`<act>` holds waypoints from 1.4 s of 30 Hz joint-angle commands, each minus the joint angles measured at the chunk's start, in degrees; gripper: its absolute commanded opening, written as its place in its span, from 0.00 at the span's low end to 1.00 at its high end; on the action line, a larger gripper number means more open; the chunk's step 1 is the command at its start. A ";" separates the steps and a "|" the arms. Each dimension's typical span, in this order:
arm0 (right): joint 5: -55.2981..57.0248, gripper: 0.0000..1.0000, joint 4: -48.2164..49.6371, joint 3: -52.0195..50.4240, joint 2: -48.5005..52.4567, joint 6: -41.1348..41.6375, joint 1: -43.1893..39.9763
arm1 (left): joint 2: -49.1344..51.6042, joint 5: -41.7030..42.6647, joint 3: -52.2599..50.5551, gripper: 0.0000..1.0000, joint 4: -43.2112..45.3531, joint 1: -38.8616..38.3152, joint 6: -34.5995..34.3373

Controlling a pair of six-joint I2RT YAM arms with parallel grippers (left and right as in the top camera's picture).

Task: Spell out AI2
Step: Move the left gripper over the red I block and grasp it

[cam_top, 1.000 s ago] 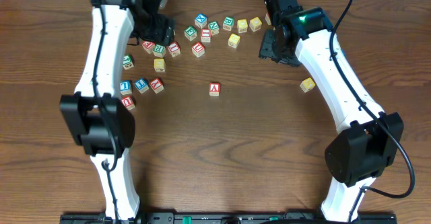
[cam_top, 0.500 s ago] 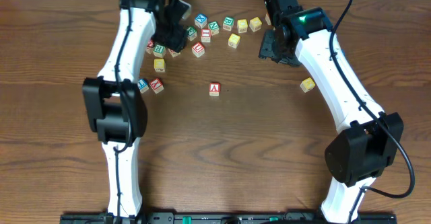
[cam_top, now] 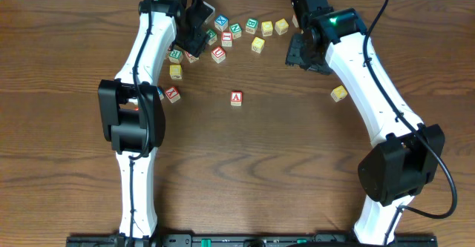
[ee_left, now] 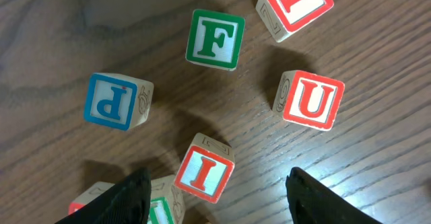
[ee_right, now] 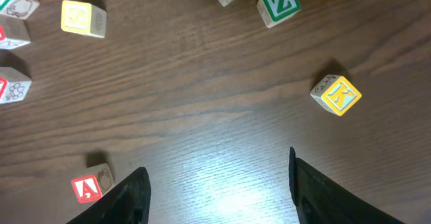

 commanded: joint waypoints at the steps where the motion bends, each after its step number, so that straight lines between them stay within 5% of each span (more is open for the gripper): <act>1: 0.46 0.61 -0.50 0.35 -0.07 -0.72 -0.35 | 2.49 -0.61 -0.68 0.64 -0.04 0.24 2.69; 18: 0.48 0.61 -1.55 0.28 -0.07 -0.74 -0.35 | 7.10 -3.15 -0.68 0.63 0.81 0.35 2.97; 23: 0.50 0.61 -1.49 0.28 -0.07 -0.74 -0.35 | 7.21 -3.15 -0.68 0.43 0.37 0.28 2.75; 30: 0.50 0.61 -1.46 0.28 -0.07 -0.72 -0.35 | 7.21 -3.15 -0.68 0.30 -0.26 0.24 2.45; 42: 2.32 0.64 -0.17 0.28 -0.07 -0.72 -0.39 | 5.07 -3.15 -0.61 0.24 0.26 0.13 -1.11</act>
